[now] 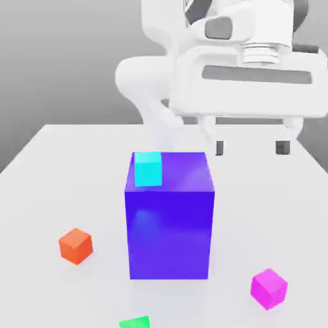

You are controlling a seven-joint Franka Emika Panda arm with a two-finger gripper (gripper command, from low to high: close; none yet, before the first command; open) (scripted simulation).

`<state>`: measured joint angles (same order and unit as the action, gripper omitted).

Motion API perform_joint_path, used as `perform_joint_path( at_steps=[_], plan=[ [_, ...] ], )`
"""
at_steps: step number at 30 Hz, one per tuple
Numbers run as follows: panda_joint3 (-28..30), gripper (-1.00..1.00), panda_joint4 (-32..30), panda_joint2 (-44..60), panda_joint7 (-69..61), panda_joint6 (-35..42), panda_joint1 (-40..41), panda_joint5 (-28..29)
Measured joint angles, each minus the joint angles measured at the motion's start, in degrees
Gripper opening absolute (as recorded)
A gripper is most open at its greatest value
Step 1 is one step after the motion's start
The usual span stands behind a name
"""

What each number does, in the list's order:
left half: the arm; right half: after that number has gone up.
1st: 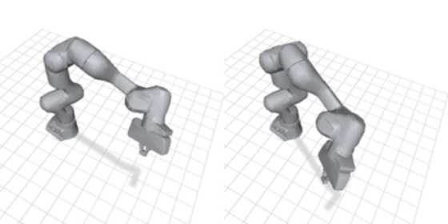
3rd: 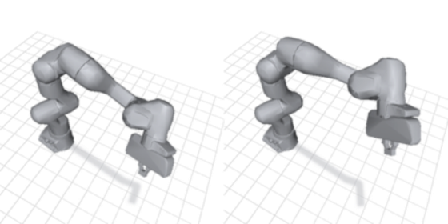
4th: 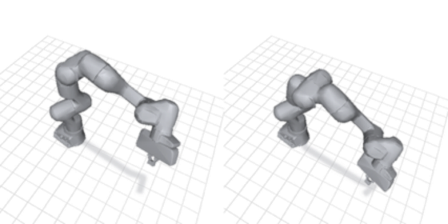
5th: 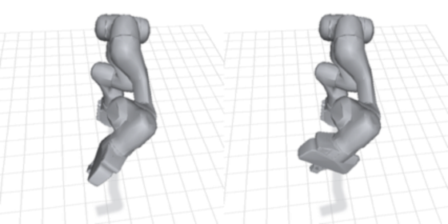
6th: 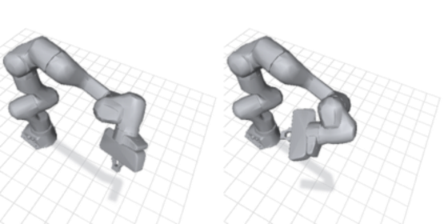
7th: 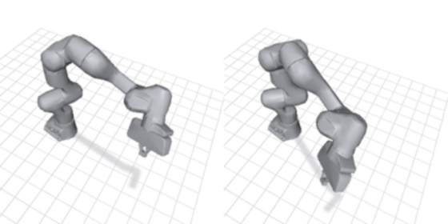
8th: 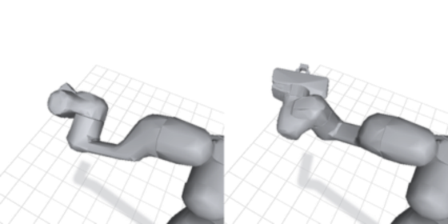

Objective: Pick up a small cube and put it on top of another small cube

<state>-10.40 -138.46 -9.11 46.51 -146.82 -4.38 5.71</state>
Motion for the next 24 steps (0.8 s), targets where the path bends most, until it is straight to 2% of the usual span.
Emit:
perform_joint_path(
  at_steps=[11,15,16,24],
  plan=[
    [-3.11,0.0,-3.91,22.77,0.3,-9.63,-5.93,3.28],
    [0.07,0.0,-2.59,31.1,2.93,-15.6,-8.88,6.91],
    [1.16,-1.0,-2.16,33.1,3.59,-17.15,-9.79,7.79],
    [0.68,-1.0,-2.36,32.27,3.32,-16.51,-9.42,7.42]
  ],
)
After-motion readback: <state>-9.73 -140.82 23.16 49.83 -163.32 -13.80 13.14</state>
